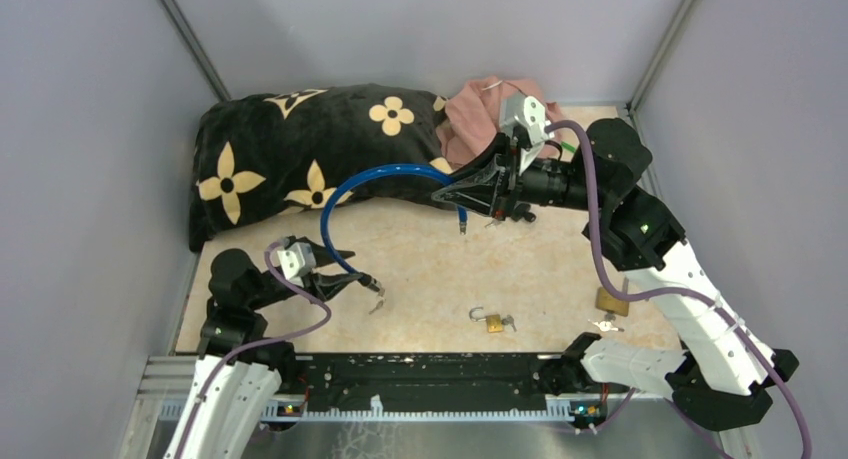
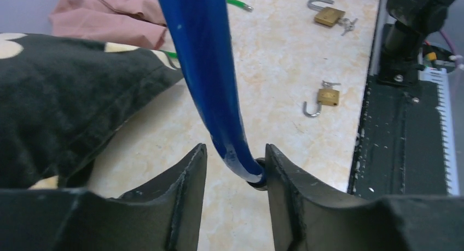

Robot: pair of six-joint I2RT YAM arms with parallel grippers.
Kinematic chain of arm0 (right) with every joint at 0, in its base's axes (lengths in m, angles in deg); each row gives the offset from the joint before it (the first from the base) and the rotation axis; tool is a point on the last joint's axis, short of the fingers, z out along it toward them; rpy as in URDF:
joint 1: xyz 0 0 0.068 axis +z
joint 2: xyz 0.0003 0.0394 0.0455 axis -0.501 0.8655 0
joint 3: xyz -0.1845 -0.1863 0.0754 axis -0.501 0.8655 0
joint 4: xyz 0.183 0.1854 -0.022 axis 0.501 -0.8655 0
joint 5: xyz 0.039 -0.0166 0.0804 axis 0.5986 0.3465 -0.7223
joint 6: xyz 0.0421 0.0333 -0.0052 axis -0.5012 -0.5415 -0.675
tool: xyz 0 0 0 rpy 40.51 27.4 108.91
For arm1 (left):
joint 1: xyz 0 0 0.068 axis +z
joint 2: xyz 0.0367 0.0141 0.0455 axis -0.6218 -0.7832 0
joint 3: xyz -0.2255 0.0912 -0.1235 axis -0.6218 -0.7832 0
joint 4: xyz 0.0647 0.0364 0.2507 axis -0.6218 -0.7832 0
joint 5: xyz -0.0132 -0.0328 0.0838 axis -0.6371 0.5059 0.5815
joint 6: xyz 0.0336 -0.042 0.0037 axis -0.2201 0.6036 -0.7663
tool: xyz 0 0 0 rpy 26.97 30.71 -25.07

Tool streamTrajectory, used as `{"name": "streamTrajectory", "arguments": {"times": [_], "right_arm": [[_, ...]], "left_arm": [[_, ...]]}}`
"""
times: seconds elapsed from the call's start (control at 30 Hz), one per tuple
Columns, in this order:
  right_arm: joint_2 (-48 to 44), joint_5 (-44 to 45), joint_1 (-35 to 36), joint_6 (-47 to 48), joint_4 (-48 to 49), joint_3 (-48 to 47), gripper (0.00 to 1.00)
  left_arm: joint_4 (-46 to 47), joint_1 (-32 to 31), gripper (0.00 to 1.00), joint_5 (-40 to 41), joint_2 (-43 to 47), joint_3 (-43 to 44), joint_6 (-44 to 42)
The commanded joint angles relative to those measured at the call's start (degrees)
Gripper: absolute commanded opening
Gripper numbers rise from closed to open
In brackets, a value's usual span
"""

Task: Lock with the key
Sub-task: Lock the lock.

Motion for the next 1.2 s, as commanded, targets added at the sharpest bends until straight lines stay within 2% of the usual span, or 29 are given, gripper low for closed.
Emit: {"name": "streamTrajectory", "arguments": {"times": [0.0,0.13,0.2,0.23,0.3,0.43,0.53,0.7,0.93,1.17], "right_arm": [[-1.27,-2.12,-0.34,-1.56,7.26,-2.36,0.00],[-1.21,-2.14,-0.34,-3.21,8.77,-2.32,0.00],[-0.98,-1.54,-0.34,-4.88,10.80,-1.17,0.00],[-0.93,-0.37,-0.26,-6.49,12.78,0.07,0.00],[-1.21,3.92,0.62,-10.61,19.64,4.13,0.00],[-1.37,14.69,5.72,-20.55,48.35,15.34,0.00],[2.42,23.68,12.49,-19.87,60.29,19.01,0.00],[9.65,28.17,21.47,-13.11,65.22,14.88,0.00],[15.83,27.07,23.65,-13.21,66.43,9.49,0.00],[18.50,26.46,23.86,-13.85,63.09,6.77,0.00]], "left_arm": [[4.22,-0.21,0.41,-8.61,-1.53,-1.56,7.66],[5.87,-0.21,0.17,-7.69,-1.97,-2.20,12.41],[10.92,-0.21,0.02,-7.98,-1.86,-2.73,19.20],[14.45,-0.21,0.00,-8.06,-1.74,-3.06,23.35],[21.79,-0.21,0.00,-6.63,-1.04,-3.76,31.98],[36.43,-0.21,0.00,0.82,1.51,-3.41,47.61],[45.30,1.54,0.00,6.70,4.17,-1.68,53.63],[52.13,8.28,0.00,13.55,9.08,-0.25,61.40],[57.72,14.80,0.00,18.38,13.91,-2.70,68.97],[59.26,18.15,0.00,20.35,16.45,-3.41,70.87]]}}
